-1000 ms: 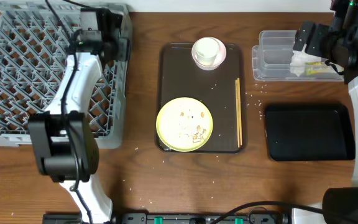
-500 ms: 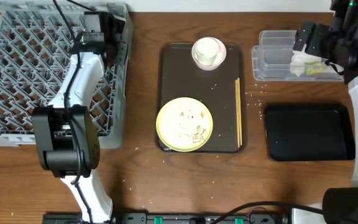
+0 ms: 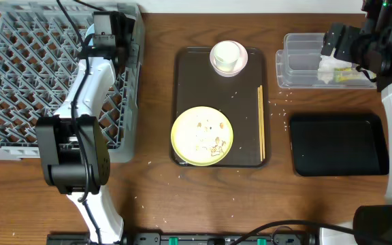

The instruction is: Sort waste into correct bins and load items into the dishwasher

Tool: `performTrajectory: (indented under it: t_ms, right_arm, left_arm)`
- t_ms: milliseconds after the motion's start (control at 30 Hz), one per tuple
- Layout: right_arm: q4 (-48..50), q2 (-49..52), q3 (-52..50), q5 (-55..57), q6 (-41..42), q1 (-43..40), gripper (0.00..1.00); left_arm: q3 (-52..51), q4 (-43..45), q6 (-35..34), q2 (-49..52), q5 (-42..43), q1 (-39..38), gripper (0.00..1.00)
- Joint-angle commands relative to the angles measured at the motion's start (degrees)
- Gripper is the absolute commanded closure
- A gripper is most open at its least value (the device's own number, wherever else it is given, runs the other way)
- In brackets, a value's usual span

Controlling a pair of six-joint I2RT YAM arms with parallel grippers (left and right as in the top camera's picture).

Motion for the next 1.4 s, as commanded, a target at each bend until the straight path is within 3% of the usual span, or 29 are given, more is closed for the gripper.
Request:
performTrajectory:
  t_ms: [0, 267, 500, 900, 1033, 1133, 1167, 1200, 1367]
  right_arm:
    - [-0.1, 0.2, 0.4, 0.2, 0.6, -0.3, 0.01]
    - [-0.1, 0.2, 0.4, 0.2, 0.6, -0.3, 0.01]
    - [-0.1, 0.1, 0.4, 0.2, 0.6, -0.3, 0.01]
    - [-0.1, 0.1, 0.4, 0.2, 0.6, -0.3, 0.01]
    - [-0.1, 0.2, 0.4, 0.2, 0.6, -0.3, 0.01]
    - [-0.1, 0.2, 0.4, 0.2, 0.6, -0.3, 0.01]
    - [-0.1, 0.1, 0.4, 0.2, 0.6, -0.3, 0.01]
    - [-0.1, 0.1, 0.4, 0.2, 0.6, -0.3, 0.01]
    - [-0.1, 0.2, 0.4, 0.2, 0.6, -0.3, 0.01]
  left_arm:
    - [0.2, -0.1, -6.3, -1.8, -1.7, 0.6, 0.92]
    - [0.2, 1.8, -12.9, -6.5, 10.0, 3.8, 0.92]
    - [0.2, 6.0, -23.5, -6.8, 34.7, 14.7, 0.93]
    - [0.2, 8.0, -37.7, -5.0, 47.0, 27.6, 0.93]
    - [0.2, 7.4, -37.4, -4.3, 51.3, 29.0, 0.92]
    - [0.2, 7.8, -32.4, -4.3, 54.8, 28.1, 0.83]
    - [0.2, 7.8, -30.6, -4.3, 55.1, 27.5, 0.71]
    - [0.2, 7.8, -29.4, -4.3, 55.0, 27.1, 0.65]
    - [0.2, 7.8, -22.9, -4.5, 51.9, 23.5, 0.43]
